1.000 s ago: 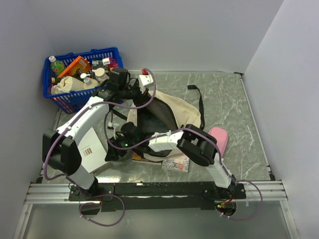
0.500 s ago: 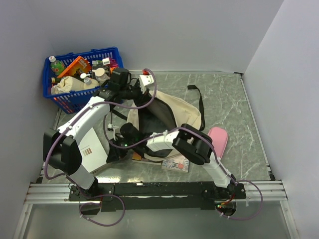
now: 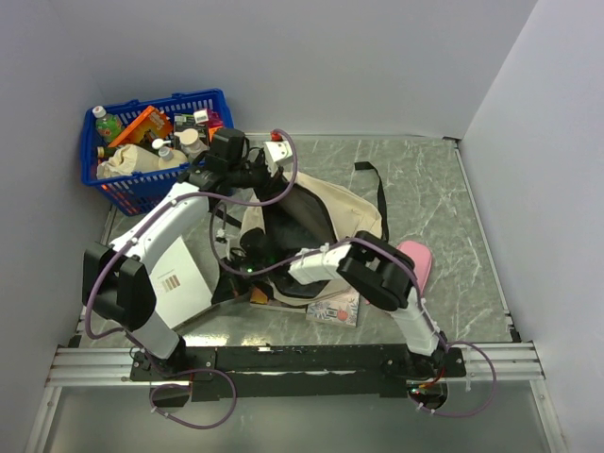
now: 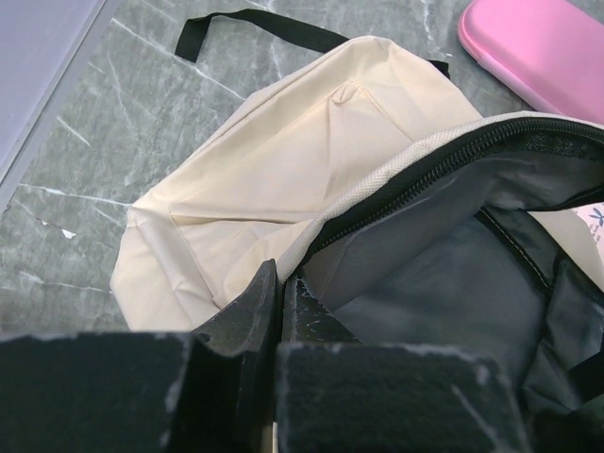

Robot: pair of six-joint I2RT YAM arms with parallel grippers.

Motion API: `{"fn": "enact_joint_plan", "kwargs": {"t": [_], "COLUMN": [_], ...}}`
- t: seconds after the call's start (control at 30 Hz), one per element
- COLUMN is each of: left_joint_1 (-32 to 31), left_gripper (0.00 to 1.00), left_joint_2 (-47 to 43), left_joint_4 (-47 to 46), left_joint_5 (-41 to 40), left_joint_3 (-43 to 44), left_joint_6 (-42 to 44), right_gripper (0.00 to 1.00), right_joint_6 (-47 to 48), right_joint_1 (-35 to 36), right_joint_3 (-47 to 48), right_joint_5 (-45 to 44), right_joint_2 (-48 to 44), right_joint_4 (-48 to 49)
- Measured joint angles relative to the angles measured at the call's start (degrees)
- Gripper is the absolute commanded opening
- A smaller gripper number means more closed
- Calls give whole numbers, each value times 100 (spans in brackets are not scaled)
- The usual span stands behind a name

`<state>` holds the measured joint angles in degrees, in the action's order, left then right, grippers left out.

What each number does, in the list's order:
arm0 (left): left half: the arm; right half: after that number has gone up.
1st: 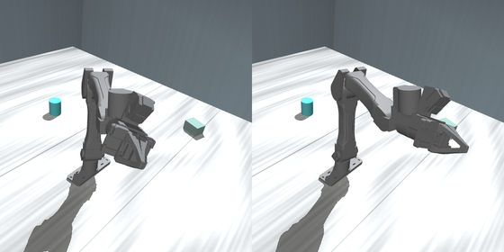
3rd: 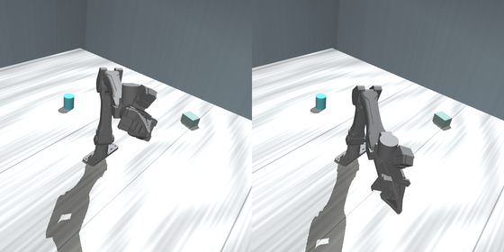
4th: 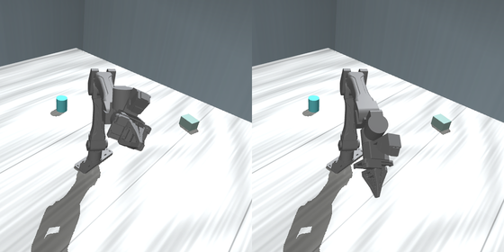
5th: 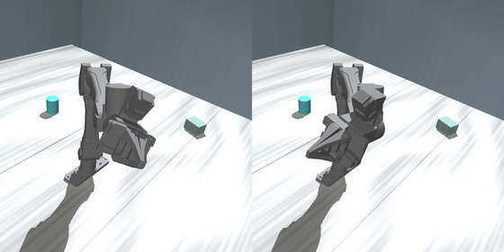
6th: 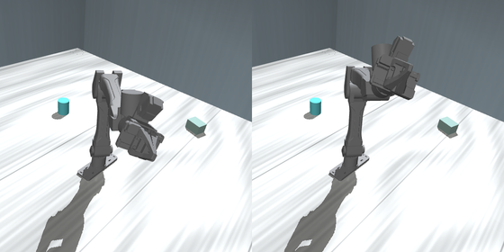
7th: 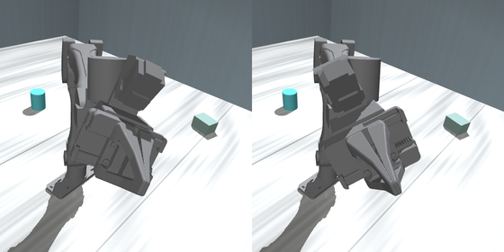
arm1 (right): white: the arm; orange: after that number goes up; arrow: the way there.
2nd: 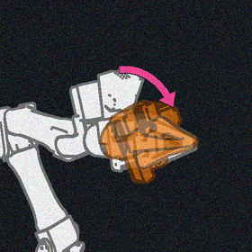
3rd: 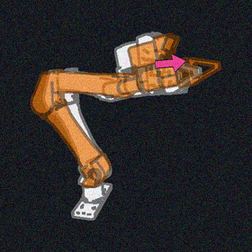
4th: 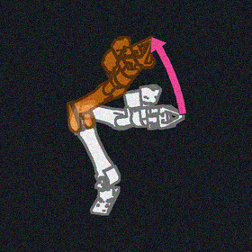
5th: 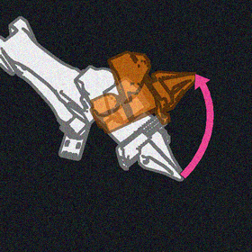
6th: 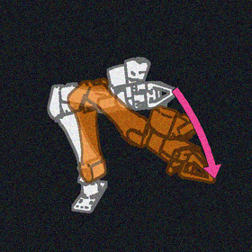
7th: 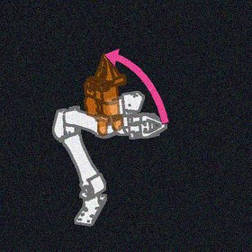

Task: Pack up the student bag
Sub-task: Pick up the book from the center of the board, then place the book in the student bag.

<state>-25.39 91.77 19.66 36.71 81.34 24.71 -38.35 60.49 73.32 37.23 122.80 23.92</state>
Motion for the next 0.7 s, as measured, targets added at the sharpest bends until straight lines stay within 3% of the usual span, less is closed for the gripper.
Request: {"fn": "enact_joint_plan", "kwargs": {"t": [0.37,0.7], "left_joint_1": [-35,-48], "left_gripper": [1,1], "left_joint_2": [365,431], "left_joint_4": [31,31], "left_joint_5": [-319,-452], "left_joint_3": [376,431], "left_joint_6": [4,4], "right_gripper": [0,0], "right_joint_6": [267,627], "right_joint_1": [-44,-4], "right_joint_3": [-1510,-2730], "right_joint_5": [-164,-555], "right_joint_2": [-2555,-4544], "right_joint_4": [-216,-1449]}}
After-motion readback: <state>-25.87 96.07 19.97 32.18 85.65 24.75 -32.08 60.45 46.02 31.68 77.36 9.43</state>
